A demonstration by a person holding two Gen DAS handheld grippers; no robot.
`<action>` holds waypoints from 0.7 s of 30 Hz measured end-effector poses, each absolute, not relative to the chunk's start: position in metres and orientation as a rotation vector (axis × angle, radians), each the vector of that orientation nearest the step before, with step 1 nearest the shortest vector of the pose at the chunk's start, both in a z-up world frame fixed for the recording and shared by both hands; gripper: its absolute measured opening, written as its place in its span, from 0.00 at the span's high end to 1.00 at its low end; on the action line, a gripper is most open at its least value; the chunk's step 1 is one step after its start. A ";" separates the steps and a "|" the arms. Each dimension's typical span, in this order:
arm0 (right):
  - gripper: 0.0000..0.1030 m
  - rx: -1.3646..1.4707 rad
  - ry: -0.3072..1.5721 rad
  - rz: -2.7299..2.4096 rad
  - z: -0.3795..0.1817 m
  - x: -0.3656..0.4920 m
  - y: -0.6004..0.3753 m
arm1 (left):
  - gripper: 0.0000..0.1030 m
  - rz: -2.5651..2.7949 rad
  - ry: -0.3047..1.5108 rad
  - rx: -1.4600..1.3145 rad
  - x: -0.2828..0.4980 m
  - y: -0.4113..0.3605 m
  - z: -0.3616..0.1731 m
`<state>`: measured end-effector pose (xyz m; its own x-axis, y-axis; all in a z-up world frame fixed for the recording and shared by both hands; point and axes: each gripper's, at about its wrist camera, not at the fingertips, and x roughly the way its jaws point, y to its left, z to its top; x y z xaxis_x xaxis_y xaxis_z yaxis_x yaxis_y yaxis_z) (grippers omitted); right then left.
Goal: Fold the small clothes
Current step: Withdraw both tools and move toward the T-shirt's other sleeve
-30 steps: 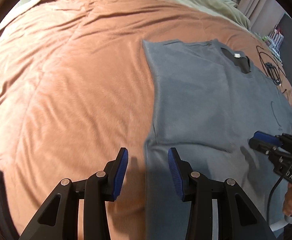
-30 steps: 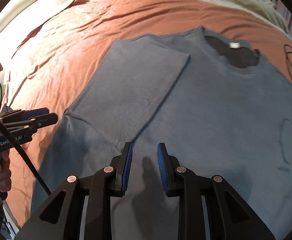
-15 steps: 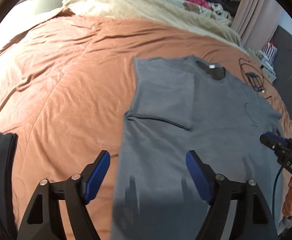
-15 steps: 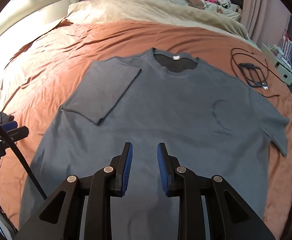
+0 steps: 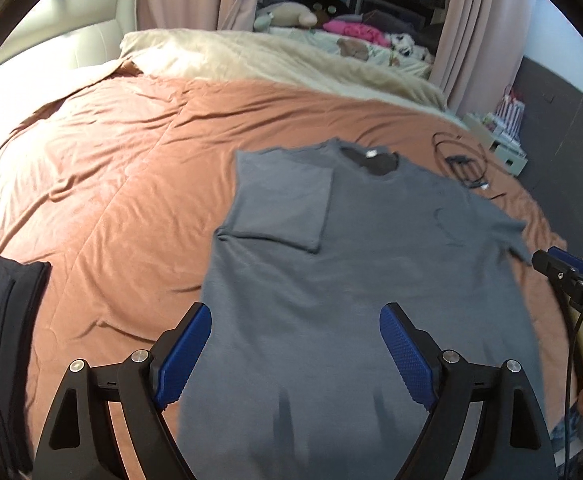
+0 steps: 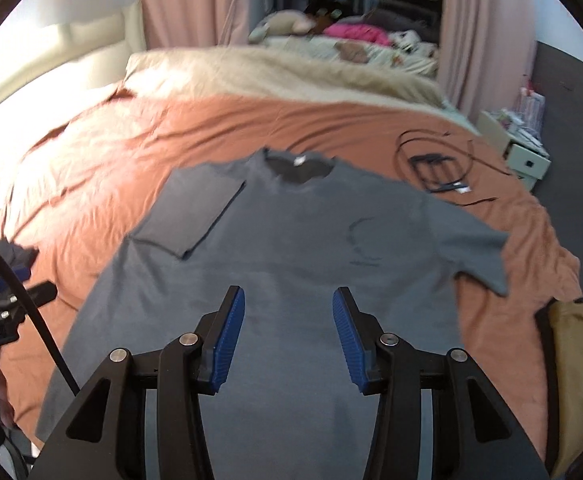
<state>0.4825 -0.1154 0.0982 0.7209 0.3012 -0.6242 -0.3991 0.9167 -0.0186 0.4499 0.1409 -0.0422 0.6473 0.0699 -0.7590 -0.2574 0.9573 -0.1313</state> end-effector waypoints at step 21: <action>0.21 -0.105 0.482 0.322 0.132 0.343 -0.265 | 0.00 0.029 0.706 -0.194 0.402 0.034 0.032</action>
